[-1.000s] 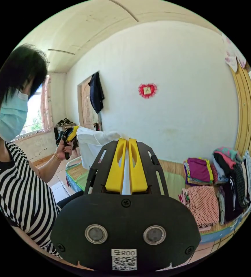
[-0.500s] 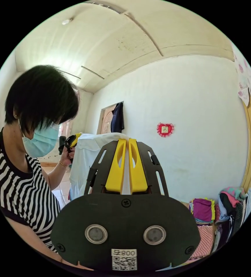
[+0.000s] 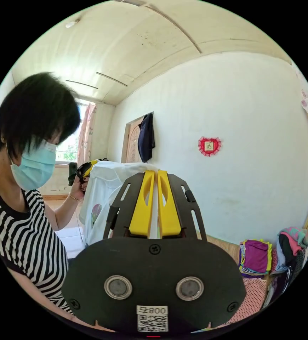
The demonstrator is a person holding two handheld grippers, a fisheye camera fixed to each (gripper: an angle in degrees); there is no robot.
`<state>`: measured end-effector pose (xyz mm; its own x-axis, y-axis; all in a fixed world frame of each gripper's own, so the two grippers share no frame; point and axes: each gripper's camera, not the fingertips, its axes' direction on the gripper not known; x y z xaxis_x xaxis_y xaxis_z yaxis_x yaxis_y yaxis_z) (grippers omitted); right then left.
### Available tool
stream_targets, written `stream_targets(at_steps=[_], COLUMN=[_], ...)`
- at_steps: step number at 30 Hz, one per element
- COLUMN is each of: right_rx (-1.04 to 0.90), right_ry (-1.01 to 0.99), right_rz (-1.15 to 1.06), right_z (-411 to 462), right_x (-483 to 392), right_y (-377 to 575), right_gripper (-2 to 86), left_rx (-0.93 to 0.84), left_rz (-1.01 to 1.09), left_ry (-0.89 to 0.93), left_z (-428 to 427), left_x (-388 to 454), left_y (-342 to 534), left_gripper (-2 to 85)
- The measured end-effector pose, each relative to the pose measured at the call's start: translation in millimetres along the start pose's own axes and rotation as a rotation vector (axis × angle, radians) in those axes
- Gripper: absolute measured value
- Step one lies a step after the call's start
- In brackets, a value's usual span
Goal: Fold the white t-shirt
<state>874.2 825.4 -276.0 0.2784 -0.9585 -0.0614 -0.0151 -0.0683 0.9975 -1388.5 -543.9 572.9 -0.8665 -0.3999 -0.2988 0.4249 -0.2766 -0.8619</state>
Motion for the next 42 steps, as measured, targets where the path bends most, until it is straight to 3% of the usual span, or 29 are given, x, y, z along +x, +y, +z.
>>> stream_targets(at_steps=[10,15,21,28,33,36,42], right_rx=[-0.369,-0.668,-0.928,-1.092,-1.191,-1.235,-1.323], right_ry=[-0.031,-0.071,0.023,-0.067,-0.125,-0.134,-0.118], right_rz=[0.198,0.411,0.605,0.487,0.241,0.139,0.015], right_z=[265.1,438.4,542.2,584.5,644.1,679.0,724.2], right_x=[167.3,274.1,353.4,316.6,254.2,235.3,225.6], right_y=[13.3,73.5,185.3,280.3,304.7,308.9,321.6], right_gripper=[1.0,0.5,0.7,5.1,6.8,7.2,5.7], left_rx=[-0.274,-0.517,-0.854,-1.011,-1.150,-1.222,-1.353], left_rz=[-0.305,-0.553,-0.727,-0.777,-0.673,-0.557,-0.525], left_ry=[-0.279,-0.464,-0.593,-0.508,-0.431,-0.535,-0.667], left_z=[133.5,216.4,259.5,249.1,290.9,319.6,345.8], left_x=[-210.8,-362.9,-464.7,-470.3,-455.0,-460.6,-493.2], left_y=[34.8,109.7,228.0,312.4,337.6,341.0,365.0], left_gripper=[1.6,3.1,6.1,7.5,9.3,9.6,8.1])
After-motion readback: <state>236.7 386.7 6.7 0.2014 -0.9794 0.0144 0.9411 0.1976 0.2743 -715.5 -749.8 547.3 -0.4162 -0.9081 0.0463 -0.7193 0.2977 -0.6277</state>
